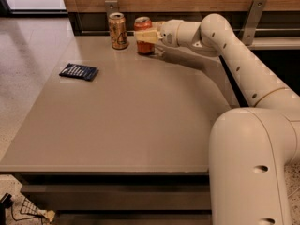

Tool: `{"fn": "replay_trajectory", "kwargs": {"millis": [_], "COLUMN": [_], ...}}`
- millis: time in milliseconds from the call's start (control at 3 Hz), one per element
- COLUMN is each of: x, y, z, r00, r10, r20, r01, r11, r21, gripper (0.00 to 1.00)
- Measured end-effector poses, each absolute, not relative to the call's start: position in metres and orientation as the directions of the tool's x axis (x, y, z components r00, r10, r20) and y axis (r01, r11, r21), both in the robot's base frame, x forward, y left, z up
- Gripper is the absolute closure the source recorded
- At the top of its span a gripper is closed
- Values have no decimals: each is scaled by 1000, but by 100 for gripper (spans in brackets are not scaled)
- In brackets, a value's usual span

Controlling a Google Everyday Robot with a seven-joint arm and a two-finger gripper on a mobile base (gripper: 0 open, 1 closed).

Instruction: Move coke can near orange can

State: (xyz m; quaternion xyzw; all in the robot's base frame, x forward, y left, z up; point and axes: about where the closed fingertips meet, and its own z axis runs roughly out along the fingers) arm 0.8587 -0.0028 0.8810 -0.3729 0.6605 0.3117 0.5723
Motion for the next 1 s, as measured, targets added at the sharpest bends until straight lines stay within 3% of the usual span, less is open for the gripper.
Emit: {"fn": "replay_trajectory", "kwargs": {"millis": [667, 1000], "x": [859, 859], "y": [4, 5], "z": [879, 879], "r00": [-69, -69], "r10": [-135, -135], "r20": [-988, -988], "r01": [-854, -855], "r11": [520, 519], "r21": [-12, -11], "gripper": [1, 0]}}
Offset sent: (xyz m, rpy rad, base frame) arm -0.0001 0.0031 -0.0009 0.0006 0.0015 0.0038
